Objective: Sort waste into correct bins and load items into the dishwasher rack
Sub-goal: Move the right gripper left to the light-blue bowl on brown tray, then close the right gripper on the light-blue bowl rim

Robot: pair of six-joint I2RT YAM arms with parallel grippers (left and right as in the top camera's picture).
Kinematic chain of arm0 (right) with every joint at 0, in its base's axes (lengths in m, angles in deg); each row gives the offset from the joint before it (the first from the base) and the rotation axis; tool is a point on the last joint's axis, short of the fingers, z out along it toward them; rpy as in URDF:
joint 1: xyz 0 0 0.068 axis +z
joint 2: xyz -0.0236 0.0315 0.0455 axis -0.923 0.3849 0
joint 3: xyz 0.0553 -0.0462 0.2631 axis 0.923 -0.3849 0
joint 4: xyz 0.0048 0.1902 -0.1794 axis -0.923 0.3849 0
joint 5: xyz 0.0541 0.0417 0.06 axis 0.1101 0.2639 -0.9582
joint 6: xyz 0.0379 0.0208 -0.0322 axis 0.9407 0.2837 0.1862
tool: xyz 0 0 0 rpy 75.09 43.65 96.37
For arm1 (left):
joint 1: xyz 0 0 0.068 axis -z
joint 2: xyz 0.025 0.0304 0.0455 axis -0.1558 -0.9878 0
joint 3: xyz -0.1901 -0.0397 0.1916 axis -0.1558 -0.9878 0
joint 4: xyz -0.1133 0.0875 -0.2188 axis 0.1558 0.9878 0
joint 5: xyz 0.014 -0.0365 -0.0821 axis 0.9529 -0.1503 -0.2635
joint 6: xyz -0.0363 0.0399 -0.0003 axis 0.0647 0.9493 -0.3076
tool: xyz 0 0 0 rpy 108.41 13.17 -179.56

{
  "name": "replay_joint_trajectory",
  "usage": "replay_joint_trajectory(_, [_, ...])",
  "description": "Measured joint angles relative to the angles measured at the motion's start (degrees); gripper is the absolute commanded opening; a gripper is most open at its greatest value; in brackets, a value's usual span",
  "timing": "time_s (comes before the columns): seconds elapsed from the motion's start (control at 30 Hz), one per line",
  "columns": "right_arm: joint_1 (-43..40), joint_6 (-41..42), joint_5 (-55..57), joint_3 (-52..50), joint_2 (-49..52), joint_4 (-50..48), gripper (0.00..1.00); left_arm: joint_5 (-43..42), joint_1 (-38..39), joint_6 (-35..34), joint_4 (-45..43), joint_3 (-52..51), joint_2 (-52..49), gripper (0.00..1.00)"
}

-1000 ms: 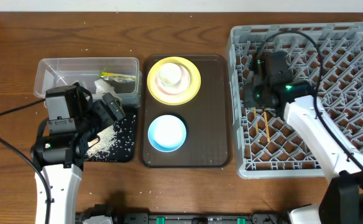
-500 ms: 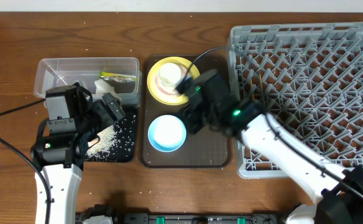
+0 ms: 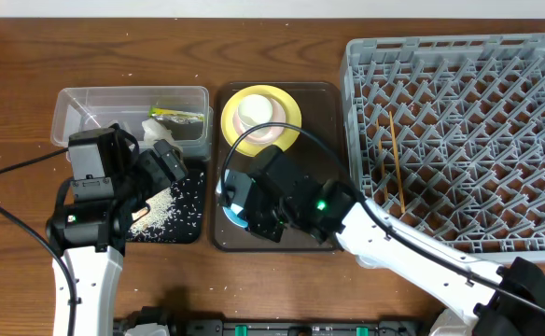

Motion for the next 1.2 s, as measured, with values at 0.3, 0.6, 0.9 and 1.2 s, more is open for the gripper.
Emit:
replay_joint_trajectory(0.3, [0.00, -3.34, 1.09, 0.00, 4.33, -0.37, 0.31, 0.00, 0.00, 0.00, 0.00, 0.00, 0.00, 0.96])
replay_joint_trajectory(0.6, [0.00, -4.22, 1.16, 0.00, 13.92, -4.31, 0.28, 0.00, 0.00, 0.00, 0.00, 0.00, 0.00, 0.96])
replay_joint_trajectory(0.9, [0.00, -4.79, 1.22, 0.00, 14.99, -4.52, 0.26, 0.00, 0.00, 0.00, 0.00, 0.00, 0.00, 0.96])
replay_joint_trajectory(1.2, [0.00, -5.05, 1.40, 0.39, 14.99, -4.94, 0.18, 0.00, 0.00, 0.00, 0.00, 0.00, 0.00, 0.95])
